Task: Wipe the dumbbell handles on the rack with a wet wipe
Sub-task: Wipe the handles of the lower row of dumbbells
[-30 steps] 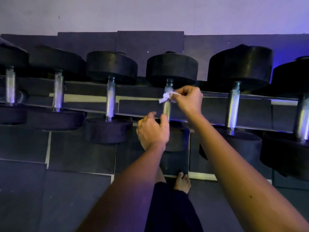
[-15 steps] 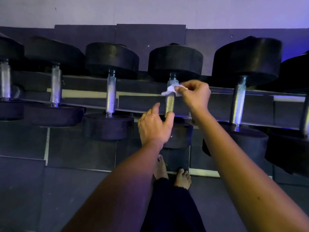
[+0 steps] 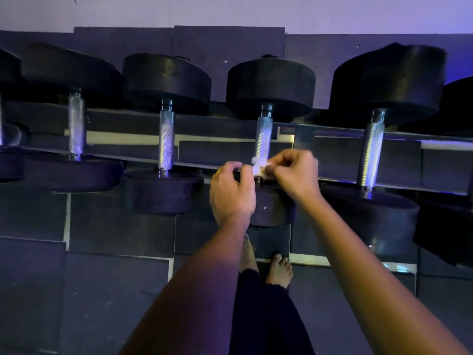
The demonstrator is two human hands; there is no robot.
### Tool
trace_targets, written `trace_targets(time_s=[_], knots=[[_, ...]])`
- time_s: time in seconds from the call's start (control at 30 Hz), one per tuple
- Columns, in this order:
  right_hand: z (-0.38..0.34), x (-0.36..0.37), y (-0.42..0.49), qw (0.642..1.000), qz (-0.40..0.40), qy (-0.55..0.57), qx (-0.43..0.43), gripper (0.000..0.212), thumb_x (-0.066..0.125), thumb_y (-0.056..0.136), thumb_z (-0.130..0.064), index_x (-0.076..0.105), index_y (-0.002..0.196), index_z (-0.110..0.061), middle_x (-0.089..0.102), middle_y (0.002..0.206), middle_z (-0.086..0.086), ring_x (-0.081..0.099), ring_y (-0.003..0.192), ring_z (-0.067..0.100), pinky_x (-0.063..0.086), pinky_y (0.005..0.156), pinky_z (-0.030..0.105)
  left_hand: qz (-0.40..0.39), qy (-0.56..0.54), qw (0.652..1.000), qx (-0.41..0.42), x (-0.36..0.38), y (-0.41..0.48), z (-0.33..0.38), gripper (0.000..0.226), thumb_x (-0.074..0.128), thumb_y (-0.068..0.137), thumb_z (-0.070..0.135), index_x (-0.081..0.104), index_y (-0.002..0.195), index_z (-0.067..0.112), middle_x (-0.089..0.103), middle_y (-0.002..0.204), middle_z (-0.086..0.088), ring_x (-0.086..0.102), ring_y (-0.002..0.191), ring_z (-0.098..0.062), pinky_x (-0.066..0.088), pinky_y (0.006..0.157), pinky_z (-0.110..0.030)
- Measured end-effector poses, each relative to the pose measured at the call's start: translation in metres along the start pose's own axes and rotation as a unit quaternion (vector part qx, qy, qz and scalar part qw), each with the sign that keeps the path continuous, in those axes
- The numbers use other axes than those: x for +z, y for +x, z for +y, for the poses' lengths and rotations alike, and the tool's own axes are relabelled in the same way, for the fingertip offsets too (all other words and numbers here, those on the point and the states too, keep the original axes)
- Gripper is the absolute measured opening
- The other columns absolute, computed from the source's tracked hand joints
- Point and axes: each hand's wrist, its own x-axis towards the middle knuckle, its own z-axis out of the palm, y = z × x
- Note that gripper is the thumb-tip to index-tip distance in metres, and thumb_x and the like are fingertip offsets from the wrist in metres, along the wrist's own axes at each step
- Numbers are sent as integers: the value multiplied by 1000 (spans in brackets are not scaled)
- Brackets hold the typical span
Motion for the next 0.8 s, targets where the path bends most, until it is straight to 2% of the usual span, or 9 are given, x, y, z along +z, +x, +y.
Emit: trace_targets(time_s=[0.13, 0.27, 0.33, 0.43, 0.57, 0.63, 0.7, 0.8], knots=[[-25, -1, 31, 992, 95, 82, -11, 5, 78, 73, -21, 74, 75, -20, 72, 74, -4, 64, 68, 6, 53, 70, 26, -7, 6, 1000, 5, -1, -3, 1, 23, 50, 88, 33, 70, 90, 22, 68, 94, -1, 57, 87, -22, 38, 70, -28], [-39, 6, 48, 987, 147, 71, 5, 10, 76, 71, -27, 72, 73, -18, 70, 71, -1, 67, 72, 16, 54, 69, 29, -9, 18, 1000, 22, -1, -3, -1, 30, 44, 83, 39, 69, 86, 21, 67, 89, -1, 56, 83, -22, 37, 68, -29], [-33, 10, 37, 990, 137, 42, 6, 9, 74, 72, -25, 71, 71, -18, 69, 69, -1, 63, 67, 13, 52, 67, 27, -9, 24, 999, 24, -1, -1, -1, 33, 44, 81, 41, 69, 86, 21, 67, 89, -1, 57, 85, -23, 40, 69, -31], [-14, 8, 9, 997, 73, -9, 10, 9, 75, 72, -18, 70, 66, -13, 68, 66, 0, 58, 62, 7, 45, 62, 21, -8, 36, 999, 23, 0, -1, -1, 33, 45, 82, 43, 69, 86, 21, 68, 92, -3, 57, 88, -25, 41, 71, -32], [-2, 5, -16, 999, 1, -43, 15, 8, 78, 72, -15, 72, 67, -13, 70, 67, 0, 61, 65, 11, 49, 67, 24, -11, 42, 999, 22, -1, -1, -1, 21, 53, 87, 34, 70, 87, 21, 68, 95, -1, 58, 91, -25, 42, 73, -32], [-5, 1, -6, 999, 13, 17, 41, 12, 81, 70, -15, 71, 64, -19, 70, 68, -2, 63, 66, 9, 56, 73, 28, -8, 44, 999, 22, -1, -1, 0, 20, 53, 87, 32, 70, 86, 21, 68, 94, -1, 58, 91, -25, 43, 73, -32], [-10, -4, 16, 990, 75, 97, 64, 15, 82, 68, -17, 70, 62, -24, 71, 68, -5, 65, 68, 10, 59, 79, 38, -7, 43, 999, 29, -1, -2, 1, 22, 51, 85, 34, 69, 83, 22, 67, 91, 0, 58, 89, -25, 41, 72, -32], [-23, -6, 49, 983, 111, 137, 45, 13, 83, 64, -30, 72, 63, -22, 72, 68, -3, 71, 71, 16, 58, 76, 45, -6, 45, 998, 39, -1, -2, 1, 29, 45, 81, 39, 69, 82, 22, 65, 87, 2, 56, 86, -22, 40, 70, -30]])
